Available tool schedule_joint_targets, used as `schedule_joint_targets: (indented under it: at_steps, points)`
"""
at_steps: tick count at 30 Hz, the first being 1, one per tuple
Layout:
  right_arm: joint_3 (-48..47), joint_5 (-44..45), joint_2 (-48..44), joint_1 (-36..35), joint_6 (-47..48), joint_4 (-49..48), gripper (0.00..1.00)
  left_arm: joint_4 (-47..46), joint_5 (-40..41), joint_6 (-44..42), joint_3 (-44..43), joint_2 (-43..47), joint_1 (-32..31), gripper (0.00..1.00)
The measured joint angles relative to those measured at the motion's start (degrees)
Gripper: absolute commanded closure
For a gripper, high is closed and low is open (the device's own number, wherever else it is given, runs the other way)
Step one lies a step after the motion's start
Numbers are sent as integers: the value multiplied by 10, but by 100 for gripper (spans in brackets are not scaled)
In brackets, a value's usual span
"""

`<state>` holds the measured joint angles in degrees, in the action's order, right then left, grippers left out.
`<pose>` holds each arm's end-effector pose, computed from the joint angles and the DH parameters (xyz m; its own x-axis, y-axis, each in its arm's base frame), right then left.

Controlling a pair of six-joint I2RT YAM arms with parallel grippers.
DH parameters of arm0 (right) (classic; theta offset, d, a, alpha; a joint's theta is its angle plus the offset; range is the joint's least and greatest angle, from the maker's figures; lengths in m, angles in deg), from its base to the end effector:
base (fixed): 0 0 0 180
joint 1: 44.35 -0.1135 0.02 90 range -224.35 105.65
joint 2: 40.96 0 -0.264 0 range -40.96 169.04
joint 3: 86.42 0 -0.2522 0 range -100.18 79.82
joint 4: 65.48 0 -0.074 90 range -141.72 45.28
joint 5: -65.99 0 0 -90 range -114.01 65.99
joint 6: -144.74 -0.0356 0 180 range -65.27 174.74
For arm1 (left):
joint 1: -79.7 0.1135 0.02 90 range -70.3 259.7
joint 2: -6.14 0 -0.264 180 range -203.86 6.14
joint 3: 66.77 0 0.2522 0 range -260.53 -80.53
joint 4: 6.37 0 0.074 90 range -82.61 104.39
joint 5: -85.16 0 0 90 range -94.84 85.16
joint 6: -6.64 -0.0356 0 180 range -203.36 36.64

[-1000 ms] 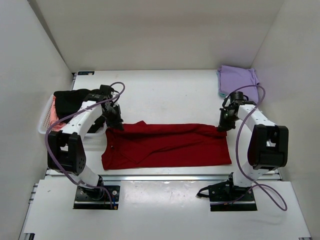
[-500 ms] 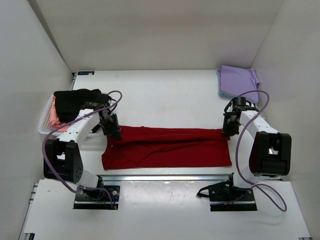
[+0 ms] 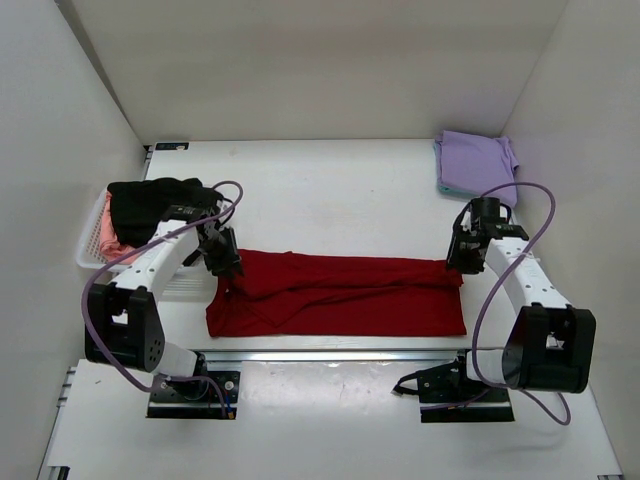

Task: Fold and stack the t-shirts
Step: Fold the other side of the tshirt into a rectangle, then rotate the tshirt 90 degrees

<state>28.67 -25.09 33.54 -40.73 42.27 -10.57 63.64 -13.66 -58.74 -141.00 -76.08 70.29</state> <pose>0.2449 -0.0148 0.2270 -0.8677 0.2712 -0.4167 0.2482 0.9625 0.1096 0.2524 -0.0474 0.2332 -0.9577 -0.2586 -0.1265 -0.2265 0.9481 -0.2230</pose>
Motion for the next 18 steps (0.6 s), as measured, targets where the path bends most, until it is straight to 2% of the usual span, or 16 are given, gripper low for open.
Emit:
schedule_joint_targets:
  at_steps: [6,12,15,18]
  points:
    - [7,-28,25,2,-2,-57,99,-57,-5,33,47,-2,-36,67]
    - [11,-56,86,-2,-9,-88,100,-108,10,73,79,-72,-86,73]
    - [33,-75,94,-5,-18,-94,100,-130,14,90,53,-136,-106,77]
    - [41,-86,120,-5,-34,-82,100,-112,6,99,-15,-200,-114,81]
